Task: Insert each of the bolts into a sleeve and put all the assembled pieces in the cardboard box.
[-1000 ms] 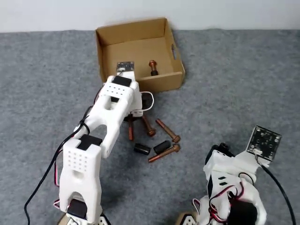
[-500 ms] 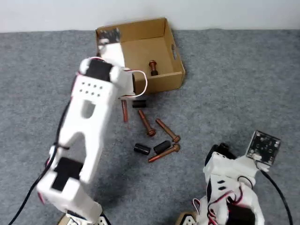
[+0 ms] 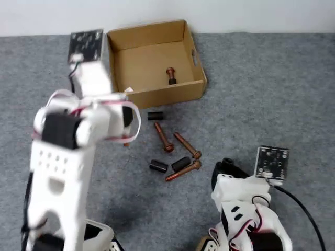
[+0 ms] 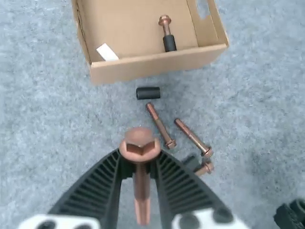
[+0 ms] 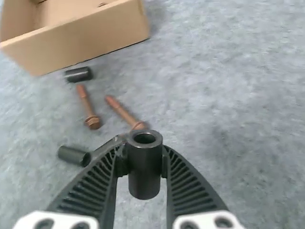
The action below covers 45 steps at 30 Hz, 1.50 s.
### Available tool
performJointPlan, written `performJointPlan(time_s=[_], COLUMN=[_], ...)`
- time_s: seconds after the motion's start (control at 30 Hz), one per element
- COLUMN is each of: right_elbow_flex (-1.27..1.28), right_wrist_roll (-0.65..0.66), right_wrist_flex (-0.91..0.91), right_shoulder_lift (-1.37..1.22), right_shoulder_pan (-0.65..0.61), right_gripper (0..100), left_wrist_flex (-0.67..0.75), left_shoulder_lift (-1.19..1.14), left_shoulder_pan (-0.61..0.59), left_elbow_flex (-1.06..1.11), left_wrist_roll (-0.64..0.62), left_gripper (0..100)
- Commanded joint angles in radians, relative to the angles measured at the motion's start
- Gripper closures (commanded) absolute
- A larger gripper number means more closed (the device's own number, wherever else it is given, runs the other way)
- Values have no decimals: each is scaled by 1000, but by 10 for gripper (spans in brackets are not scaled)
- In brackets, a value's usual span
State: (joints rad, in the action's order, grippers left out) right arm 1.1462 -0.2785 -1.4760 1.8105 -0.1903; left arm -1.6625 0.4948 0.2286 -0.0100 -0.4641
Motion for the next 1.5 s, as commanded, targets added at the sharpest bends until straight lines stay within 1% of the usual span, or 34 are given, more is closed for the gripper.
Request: performJointPlan(time_s=[0.0,0.1,0.2,0.33,0.4,0.53,0.63,0.73,0.83,0.97,1.13,1.33,1.47], right_elbow_flex=[-9,-9,-9,-9,-8,29,61,80,86,89,91,92,104], right_wrist_roll=[3,5,8,9,20,130,207,270,305,308,321,321,321], right_wrist_flex=[25,27,27,41,79,173,248,320,366,390,390,389,390], right_shoulder_lift=[-1,-1,-2,-10,-12,-13,-13,-13,-13,-13,-13,-13,-13], right_shoulder_pan=[-96,-179,-275,-440,-493,-561,-602,-661,-719,-742,-742,-742,-742], right_gripper=[991,991,991,990,990,990,990,990,990,990,990,990,990], left_wrist_flex=[129,219,282,295,301,301,301,305,353,422,442,448,506], left_shoulder_lift=[242,399,520,632,677,747,804,864,921,985,1040,1043,1042], left_shoulder_pan=[-11,-12,-41,-52,-52,-49,0,81,120,137,222,265,276], left_elbow_flex=[179,338,458,568,601,648,670,676,710,773,852,855,857], left_wrist_roll=[43,57,57,58,54,2,-29,-84,-104,-107,-107,-109,-107], left_gripper=[996,995,995,995,995,995,995,995,995,995,995,995,995])
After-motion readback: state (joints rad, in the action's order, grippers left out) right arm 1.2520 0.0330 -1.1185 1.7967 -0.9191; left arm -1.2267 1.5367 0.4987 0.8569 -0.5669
